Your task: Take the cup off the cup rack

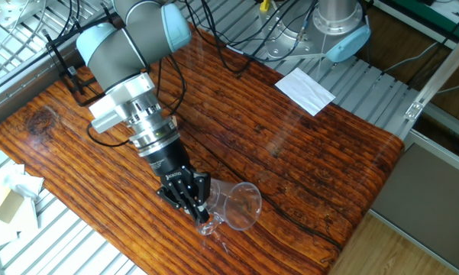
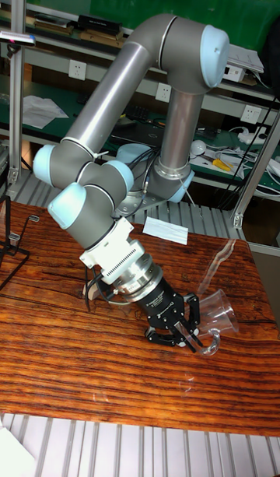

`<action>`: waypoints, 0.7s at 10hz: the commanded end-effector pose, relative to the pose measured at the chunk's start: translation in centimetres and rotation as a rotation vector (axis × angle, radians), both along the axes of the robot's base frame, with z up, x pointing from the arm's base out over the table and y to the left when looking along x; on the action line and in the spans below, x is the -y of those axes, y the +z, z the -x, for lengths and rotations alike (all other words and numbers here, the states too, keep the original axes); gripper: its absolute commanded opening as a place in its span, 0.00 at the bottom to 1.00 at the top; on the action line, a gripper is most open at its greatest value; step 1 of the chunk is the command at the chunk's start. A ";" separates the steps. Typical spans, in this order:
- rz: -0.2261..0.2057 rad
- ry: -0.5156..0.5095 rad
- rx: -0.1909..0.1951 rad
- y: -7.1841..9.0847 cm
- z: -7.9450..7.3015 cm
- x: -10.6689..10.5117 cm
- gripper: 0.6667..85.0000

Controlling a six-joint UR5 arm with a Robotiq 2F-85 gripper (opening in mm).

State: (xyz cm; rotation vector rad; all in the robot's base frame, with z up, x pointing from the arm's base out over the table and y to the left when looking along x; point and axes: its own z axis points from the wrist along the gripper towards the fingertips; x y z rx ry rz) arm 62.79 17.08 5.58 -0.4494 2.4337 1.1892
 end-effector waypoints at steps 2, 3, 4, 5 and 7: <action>-0.026 0.010 0.019 0.7 -0.2 -0.1 0.01; -0.026 0.018 0.022 0.8 -0.1 0.0 0.01; -0.020 0.027 0.026 0.6 -0.1 0.2 0.01; -0.017 0.035 0.029 0.4 -0.1 0.3 0.01; -0.015 0.044 0.032 0.4 0.0 0.3 0.06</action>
